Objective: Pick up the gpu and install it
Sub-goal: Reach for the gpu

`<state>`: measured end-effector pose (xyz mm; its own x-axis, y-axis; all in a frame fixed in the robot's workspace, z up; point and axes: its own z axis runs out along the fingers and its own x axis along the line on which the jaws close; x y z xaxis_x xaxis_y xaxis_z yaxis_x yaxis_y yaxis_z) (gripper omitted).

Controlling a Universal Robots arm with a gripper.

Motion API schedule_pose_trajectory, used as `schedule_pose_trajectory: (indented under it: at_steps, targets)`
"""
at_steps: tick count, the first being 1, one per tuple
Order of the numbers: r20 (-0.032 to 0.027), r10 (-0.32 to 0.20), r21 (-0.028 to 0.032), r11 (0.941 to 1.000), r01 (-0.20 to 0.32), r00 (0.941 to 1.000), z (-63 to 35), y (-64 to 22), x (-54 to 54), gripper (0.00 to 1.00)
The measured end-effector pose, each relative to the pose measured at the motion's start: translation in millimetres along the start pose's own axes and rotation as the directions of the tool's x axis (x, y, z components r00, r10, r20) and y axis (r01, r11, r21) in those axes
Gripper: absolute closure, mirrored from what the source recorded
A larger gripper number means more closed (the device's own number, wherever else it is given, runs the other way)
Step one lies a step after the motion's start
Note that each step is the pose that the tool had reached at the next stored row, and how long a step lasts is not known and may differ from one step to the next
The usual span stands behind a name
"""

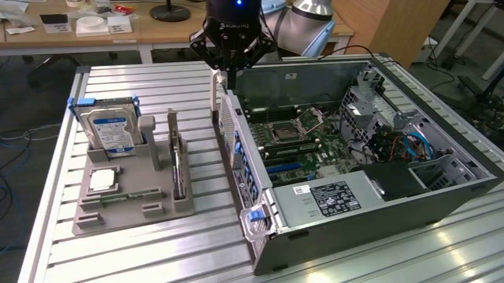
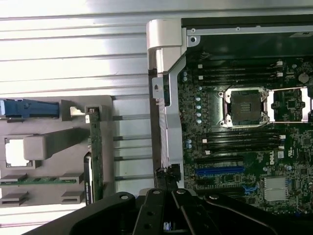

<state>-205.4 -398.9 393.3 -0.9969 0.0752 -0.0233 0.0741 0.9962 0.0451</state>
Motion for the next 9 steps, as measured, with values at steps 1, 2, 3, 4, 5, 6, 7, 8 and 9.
schedule_pose_trajectory:
  at_steps: [1, 2, 3, 4, 5, 6, 7, 8, 9]
  targets:
    - [0.0000, 0.000, 0.0000, 1.0000, 0.000, 1.0000, 0.0, -0.1, 0.9, 0.89]
    - [0.0000, 0.000, 0.0001, 1.0000, 0.000, 1.0000, 0.0, -0.1, 2.0, 0.89]
    - [-0.0001, 0.000, 0.0001, 1.0000, 0.000, 1.0000, -0.1, -0.2, 2.9, 0.89]
    - [0.0000, 0.000, 0.0000, 1.0000, 0.000, 1.0000, 0.0, -0.3, 3.6, 0.89]
    - [0.0000, 0.000, 0.0000, 1.0000, 0.000, 1.0000, -0.1, -0.3, 4.5, 0.89]
    - [-0.0001, 0.000, 0.0001, 1.0000, 0.000, 1.0000, -0.1, -0.4, 5.4, 0.89]
    - [0.0000, 0.000, 0.0001, 1.0000, 0.000, 1.0000, -0.1, -0.5, 6.4, 0.89]
    - [-0.0001, 0.000, 0.0001, 1.0000, 0.000, 1.0000, -0.1, -0.5, 7.4, 0.89]
    - [0.0000, 0.000, 0.0000, 1.0000, 0.000, 1.0000, -0.1, -0.6, 8.6, 0.89]
